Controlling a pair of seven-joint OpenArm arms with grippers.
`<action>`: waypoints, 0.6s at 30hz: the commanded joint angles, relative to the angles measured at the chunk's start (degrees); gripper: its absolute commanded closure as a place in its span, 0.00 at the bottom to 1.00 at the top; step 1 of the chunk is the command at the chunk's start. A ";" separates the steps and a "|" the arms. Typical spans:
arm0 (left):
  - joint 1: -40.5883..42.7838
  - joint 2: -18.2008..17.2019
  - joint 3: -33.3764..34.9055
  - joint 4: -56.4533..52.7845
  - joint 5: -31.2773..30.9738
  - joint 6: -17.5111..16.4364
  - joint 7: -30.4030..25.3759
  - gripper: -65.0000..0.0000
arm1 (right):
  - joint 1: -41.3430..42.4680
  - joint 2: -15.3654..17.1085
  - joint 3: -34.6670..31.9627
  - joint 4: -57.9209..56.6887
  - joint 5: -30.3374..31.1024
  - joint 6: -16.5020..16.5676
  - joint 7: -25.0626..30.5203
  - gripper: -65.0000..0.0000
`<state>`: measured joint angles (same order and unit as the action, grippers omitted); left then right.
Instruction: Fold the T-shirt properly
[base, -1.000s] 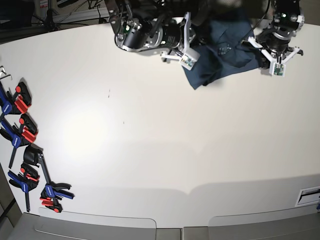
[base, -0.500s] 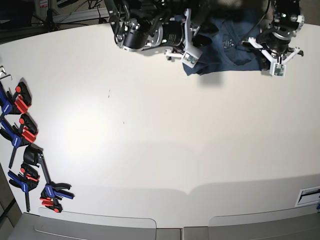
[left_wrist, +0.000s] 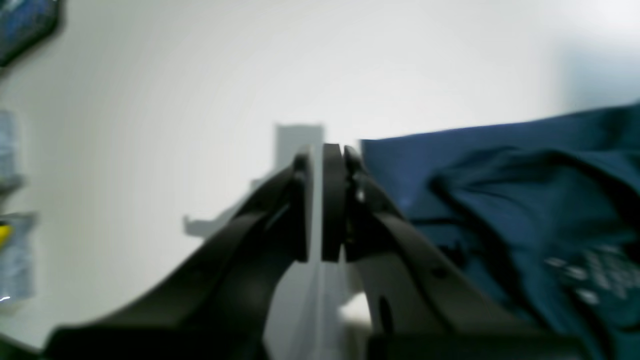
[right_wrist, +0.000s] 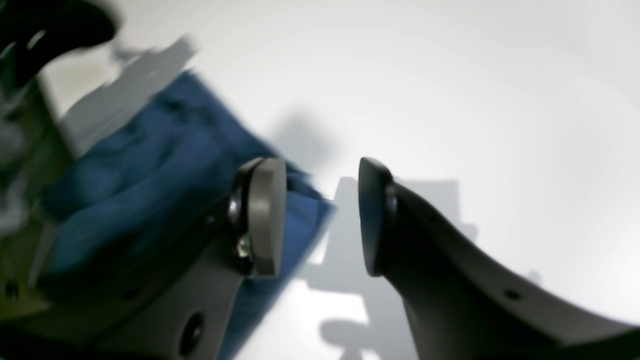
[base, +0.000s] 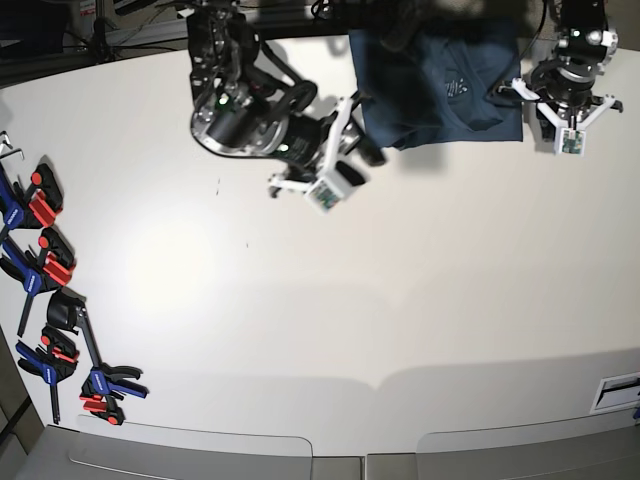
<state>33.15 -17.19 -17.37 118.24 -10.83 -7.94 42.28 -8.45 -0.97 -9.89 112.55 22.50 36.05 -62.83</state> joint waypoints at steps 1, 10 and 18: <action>0.20 -0.98 -0.35 1.01 -2.51 -1.27 -0.39 0.96 | 0.50 -0.28 1.51 0.98 1.01 -0.09 1.29 0.66; 0.22 -1.09 -0.35 1.03 -23.28 -18.67 8.63 0.91 | 0.48 1.81 13.38 0.94 2.16 -0.09 1.09 0.73; 0.66 -1.07 -3.63 1.07 -34.53 -26.18 16.83 0.68 | 0.33 3.19 14.38 0.94 3.93 -0.11 0.94 0.73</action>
<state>33.34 -17.78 -20.67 118.26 -44.16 -33.69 60.03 -8.64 2.04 4.49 112.55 25.76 36.01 -63.02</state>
